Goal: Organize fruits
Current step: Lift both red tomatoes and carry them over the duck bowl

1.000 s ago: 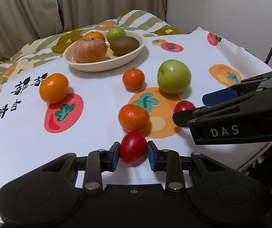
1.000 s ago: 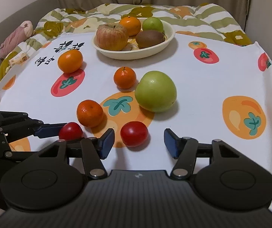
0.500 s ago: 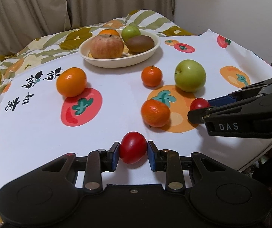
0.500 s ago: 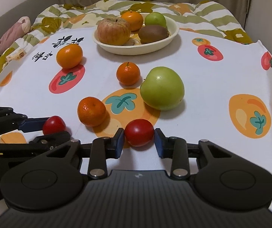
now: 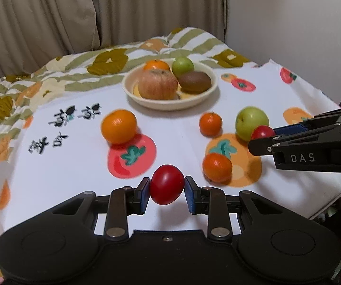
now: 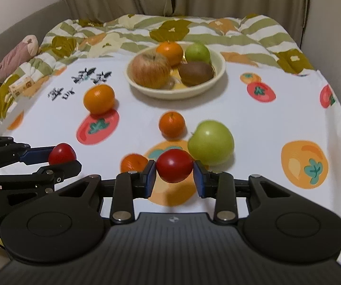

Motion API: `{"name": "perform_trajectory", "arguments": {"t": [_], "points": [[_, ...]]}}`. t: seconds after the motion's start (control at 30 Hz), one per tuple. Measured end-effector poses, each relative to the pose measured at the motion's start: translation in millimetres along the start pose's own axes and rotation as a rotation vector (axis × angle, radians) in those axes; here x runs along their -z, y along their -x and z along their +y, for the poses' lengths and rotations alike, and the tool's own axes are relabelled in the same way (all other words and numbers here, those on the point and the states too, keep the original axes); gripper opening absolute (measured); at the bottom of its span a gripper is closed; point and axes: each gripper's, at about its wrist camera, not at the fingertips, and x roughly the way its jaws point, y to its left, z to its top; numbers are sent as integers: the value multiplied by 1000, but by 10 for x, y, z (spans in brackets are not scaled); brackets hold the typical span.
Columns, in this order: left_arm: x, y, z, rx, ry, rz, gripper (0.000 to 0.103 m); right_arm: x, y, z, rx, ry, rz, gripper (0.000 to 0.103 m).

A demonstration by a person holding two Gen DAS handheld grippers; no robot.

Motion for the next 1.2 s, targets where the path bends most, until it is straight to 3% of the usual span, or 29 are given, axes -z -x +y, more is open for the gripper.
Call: {"name": "perform_trajectory", "arguments": {"t": [0.57,0.8,1.2], "points": [[-616,414,583,13,-46,-117,34,-644,410,392,63,-47,-82,49],[-954,330,785,12,-79,-157,34,-1003,392,468,100,-34,-99,49],[-1515,-143,856,-23,-33,-139,34,-1550,-48,164,37,15,-92,49]]}}
